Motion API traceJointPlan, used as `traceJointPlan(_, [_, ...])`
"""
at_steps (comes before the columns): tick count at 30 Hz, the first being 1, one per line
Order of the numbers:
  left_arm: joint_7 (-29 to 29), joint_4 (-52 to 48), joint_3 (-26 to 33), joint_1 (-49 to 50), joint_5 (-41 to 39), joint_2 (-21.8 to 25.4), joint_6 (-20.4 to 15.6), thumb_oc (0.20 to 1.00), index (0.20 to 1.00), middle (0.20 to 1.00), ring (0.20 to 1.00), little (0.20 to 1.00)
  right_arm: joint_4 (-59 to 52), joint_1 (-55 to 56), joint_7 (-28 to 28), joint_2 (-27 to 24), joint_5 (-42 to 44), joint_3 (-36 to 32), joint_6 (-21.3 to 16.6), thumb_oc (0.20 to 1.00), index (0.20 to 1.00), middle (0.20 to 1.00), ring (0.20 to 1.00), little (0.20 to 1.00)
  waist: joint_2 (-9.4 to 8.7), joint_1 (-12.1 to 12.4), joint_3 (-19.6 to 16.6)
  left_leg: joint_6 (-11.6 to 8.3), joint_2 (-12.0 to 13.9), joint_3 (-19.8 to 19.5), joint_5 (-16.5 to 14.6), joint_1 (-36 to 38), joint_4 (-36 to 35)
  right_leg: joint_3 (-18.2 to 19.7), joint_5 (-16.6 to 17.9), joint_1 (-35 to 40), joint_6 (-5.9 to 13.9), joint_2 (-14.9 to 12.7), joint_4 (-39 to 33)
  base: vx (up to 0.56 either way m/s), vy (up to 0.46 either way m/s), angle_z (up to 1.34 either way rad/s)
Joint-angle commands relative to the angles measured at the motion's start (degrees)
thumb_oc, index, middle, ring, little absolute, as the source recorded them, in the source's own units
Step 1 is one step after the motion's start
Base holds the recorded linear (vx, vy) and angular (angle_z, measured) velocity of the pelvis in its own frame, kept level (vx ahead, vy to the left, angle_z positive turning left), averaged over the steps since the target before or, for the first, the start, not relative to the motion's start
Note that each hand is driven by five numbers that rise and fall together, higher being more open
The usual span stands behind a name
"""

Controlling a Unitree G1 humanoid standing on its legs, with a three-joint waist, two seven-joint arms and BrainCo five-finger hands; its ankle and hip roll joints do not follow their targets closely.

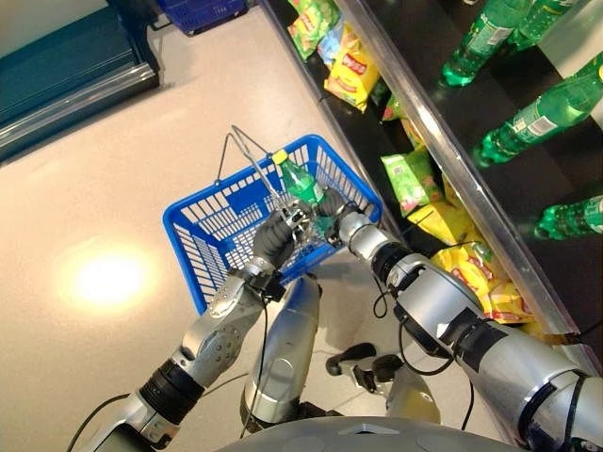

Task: Pick up the snacks into the basket

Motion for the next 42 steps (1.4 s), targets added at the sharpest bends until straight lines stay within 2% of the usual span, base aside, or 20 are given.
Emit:
traceJointPlan(1, [-4.73,-15.66,-2.03,-7.96,-0.08,-3.28,-3.11,0.2,0.2,0.2,0.2,0.2,-0.2,-6.56,-0.9,3.13,-4.99,0.79,-0.85,0.2,0.2,0.2,0.2,0.2,3.86,0.62,0.27,6.03,-2.4,4.57,-6.53,-0.2,5.82,-0.54,10.41,-5.05,1.97,1.7,-2.43,0.0,-0.008,0.1])
traceJointPlan(7, [-4.82,-15.5,-3.26,-9.37,-0.28,-3.57,-2.29,0.2,0.2,0.2,0.2,0.2,1.14,-5.35,-1.05,1.9,-6.54,-0.17,0.45,0.2,0.2,0.2,0.2,0.2,4.47,1.09,0.56,6.07,-2.61,4.42,-6.56,-0.42,5.98,-0.82,10.29,-5.15,2.17,1.38,-2.1,0.01,-0.004,0.11])
traceJointPlan(15, [-5.5,-14.9,-4.83,-10.57,-0.38,-4.47,-2.62,0.2,0.2,0.2,0.2,0.2,-2.22,-5.51,-0.77,-0.43,-6.13,1.16,-1.69,0.2,0.2,0.2,0.2,0.2,4.98,1.47,1.07,6.14,-2.87,4.22,-6.29,-1.15,6.03,-1.03,10.33,-5.69,2.3,0.94,-1.65,0.0,-0.001,0.04])
traceJointPlan(17, [-5.58,-15.12,-5.03,-10.47,-0.23,-4.16,-2.71,0.2,0.2,0.2,0.2,0.2,-2.87,-6.6,-0.89,-1.11,-9.7,3.62,-2.1,0.2,0.2,0.2,0.2,0.2,4.92,1.61,1.31,6.09,-2.83,4.25,-6.25,-1.22,6.0,-1.05,10.49,-5.91,2.4,0.9,-1.76,0.0,0.0,0.0])
traceJointPlan(20, [-6.22,-15.05,-5.72,-10.31,-0.31,-3.73,-2.85,0.2,0.2,0.2,0.2,0.2,-3.17,-9.33,-0.61,-2.39,-21.32,10.46,-2.06,0.2,0.2,0.2,0.2,0.2,4.77,1.77,1.48,5.92,-2.91,4.04,-6.08,-1.48,5.78,-1.28,10.42,-6.14,2.53,0.71,-1.84,0.0,0.0,0.0])
traceJointPlan(21, [-6.24,-15.01,-5.67,-10.33,-0.31,-3.79,-2.85,0.2,0.2,0.2,0.2,0.2,-3.17,-9.32,-0.63,-2.38,-21.42,10.5,-2.06,0.2,0.2,0.2,0.2,0.2,4.82,1.69,1.5,5.92,-2.93,4.01,-6.08,-1.49,5.79,-1.32,10.41,-6.12,2.54,0.69,-1.82,0.01,-0.011,0.04])
traceJointPlan(22, [-7.15,-14.82,-6.06,-10.19,-0.79,-3.66,-2.73,0.2,0.2,0.2,0.2,0.2,-4.39,-10.87,-0.08,-3.1,-31.89,17.0,-1.75,0.2,0.2,0.2,0.2,0.2,4.7,1.94,1.48,5.79,-3.05,3.86,-6.01,-1.48,5.47,-1.4,10.31,-6.22,2.64,0.6,-1.62,0.01,-0.008,0.04])
traceJointPlan(25, [-8.17,-14.04,-6.4,-10.17,-1.26,-3.67,-2.69,0.2,0.2,0.2,0.2,0.2,-6.71,-11.48,0.16,-4.26,-41.58,20.89,-1.34,0.2,0.2,0.2,0.2,0.2,4.56,2.16,1.35,5.67,-3.27,3.58,-6.02,-1.55,5.56,-1.57,10.27,-6.25,2.84,0.48,-1.59,0.02,-0.018,0.05])
traceJointPlan(28, [-8.45,-13.93,-6.02,-10.39,-1.92,-3.62,-2.54,0.2,0.2,0.2,0.2,0.2,-8.75,-10.92,1.21,-4.58,-47.27,22.97,-1.32,0.2,0.2,0.2,0.2,0.2,4.38,2.1,1.18,5.62,-3.25,3.3,-5.92,-1.41,5.16,-1.57,10.27,-6.2,2.96,0.45,-1.72,0.0,0.0,0.0])
traceJointPlan(35, [-7.96,-14.05,-5.54,-10.39,-1.71,-3.91,-2.46,0.2,0.2,0.2,0.2,0.2,-9.85,-9.5,1.58,-3.57,-51.47,23.65,-0.65,0.2,0.2,0.2,0.2,0.2,4.17,1.63,1.66,5.58,-3.15,3.41,-5.83,-1.2,4.8,-1.39,10.35,-6.28,2.98,0.67,-1.94,0.0,0.002,0.01])
traceJointPlan(42, [-7.93,-14.67,-5.98,-11.09,-2.09,-4.56,-2.13,0.2,0.2,0.2,0.2,0.2,-7.72,-7.59,2.77,-2.8,-55.21,23.61,0.83,0.2,0.2,0.2,0.2,0.2,4.76,1.63,2.21,5.53,-3.44,3.11,-5.51,-1.32,4.25,-1.67,10.35,-6.45,3.1,0.47,-2.09,0.0,0.0,0.01])
